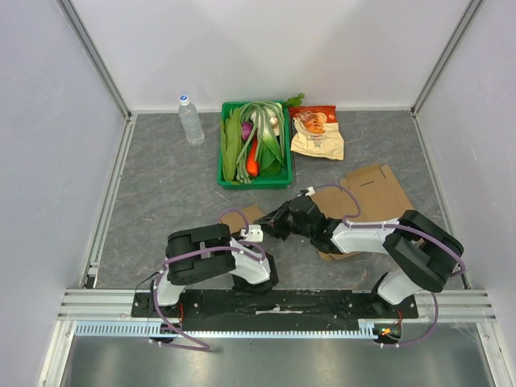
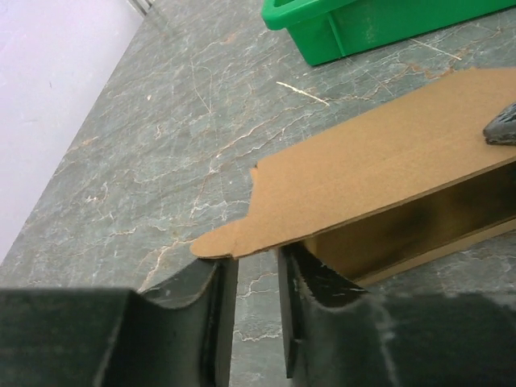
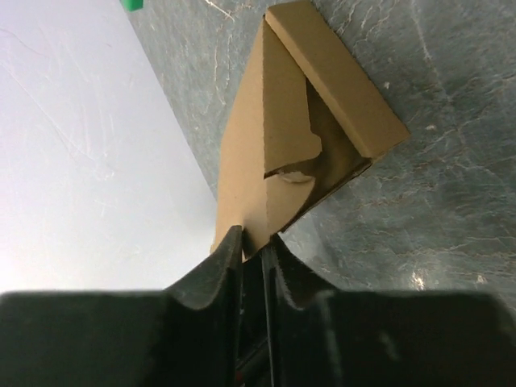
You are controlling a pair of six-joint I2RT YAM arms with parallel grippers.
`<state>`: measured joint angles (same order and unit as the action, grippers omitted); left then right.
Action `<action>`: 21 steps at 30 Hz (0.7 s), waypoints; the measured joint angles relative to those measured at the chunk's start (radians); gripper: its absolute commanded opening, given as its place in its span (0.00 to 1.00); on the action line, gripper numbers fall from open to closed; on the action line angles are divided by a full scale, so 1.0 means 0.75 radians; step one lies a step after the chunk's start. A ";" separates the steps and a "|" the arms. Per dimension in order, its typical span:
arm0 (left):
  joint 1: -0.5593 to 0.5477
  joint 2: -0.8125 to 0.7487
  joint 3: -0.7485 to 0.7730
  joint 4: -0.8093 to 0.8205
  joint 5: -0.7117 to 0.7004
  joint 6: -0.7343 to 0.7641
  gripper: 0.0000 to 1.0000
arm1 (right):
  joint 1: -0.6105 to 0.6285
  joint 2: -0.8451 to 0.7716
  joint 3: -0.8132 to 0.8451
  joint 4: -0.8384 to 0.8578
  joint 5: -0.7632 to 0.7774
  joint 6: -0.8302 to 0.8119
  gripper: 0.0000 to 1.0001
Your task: Fold the paper box
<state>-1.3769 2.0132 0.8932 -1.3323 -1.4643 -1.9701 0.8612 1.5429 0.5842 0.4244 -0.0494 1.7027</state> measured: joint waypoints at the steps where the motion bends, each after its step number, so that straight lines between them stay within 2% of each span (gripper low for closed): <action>1: 0.000 -0.003 -0.001 -0.002 0.001 -0.002 0.59 | -0.004 0.005 0.000 0.006 -0.009 0.008 0.09; 4: 0.000 -0.009 -0.002 -0.002 0.004 -0.007 0.75 | -0.024 0.011 0.000 0.030 -0.031 0.020 0.00; 6: 0.000 -0.016 -0.003 -0.003 0.004 -0.007 0.78 | -0.041 0.011 0.000 0.031 -0.040 0.020 0.00; 15: -0.017 -0.020 0.015 -0.001 0.004 -0.007 0.83 | -0.139 -0.033 -0.001 -0.030 -0.056 -0.038 0.00; 21: -0.110 -0.089 0.017 -0.002 0.006 -0.007 0.86 | -0.204 -0.096 -0.025 -0.053 -0.056 -0.087 0.00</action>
<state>-1.4593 1.9469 0.9058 -1.3334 -1.4601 -1.9751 0.7082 1.4712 0.5655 0.3843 -0.0914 1.6375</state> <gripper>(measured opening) 0.847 0.010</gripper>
